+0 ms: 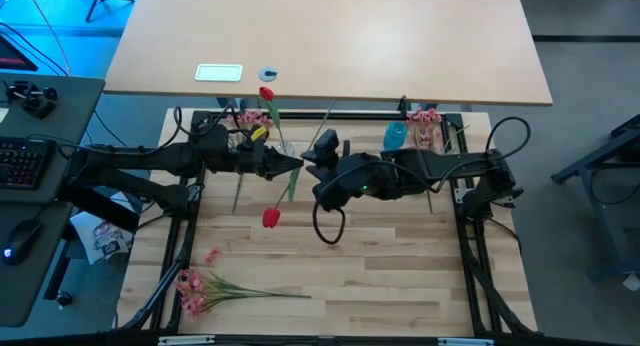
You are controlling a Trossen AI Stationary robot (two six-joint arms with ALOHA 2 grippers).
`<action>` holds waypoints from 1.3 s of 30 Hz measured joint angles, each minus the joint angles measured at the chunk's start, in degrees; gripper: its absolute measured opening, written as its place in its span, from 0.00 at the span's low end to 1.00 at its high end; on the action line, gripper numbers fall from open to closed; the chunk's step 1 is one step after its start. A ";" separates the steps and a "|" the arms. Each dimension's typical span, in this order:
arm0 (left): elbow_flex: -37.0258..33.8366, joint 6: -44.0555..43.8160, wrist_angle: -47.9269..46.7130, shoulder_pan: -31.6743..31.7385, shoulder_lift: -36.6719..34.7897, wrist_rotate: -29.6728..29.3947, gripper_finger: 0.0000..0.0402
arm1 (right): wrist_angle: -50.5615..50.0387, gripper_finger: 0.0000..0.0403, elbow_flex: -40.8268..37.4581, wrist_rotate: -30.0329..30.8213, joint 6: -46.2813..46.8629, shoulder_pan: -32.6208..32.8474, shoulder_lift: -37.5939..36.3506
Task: Sort flowers into vase by color
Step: Put the bottom red flower into the transparent vase
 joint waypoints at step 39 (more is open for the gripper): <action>-0.07 4.15 2.09 -0.07 1.14 -0.33 0.01 | -2.98 0.06 -0.02 -7.83 0.98 -4.92 -0.04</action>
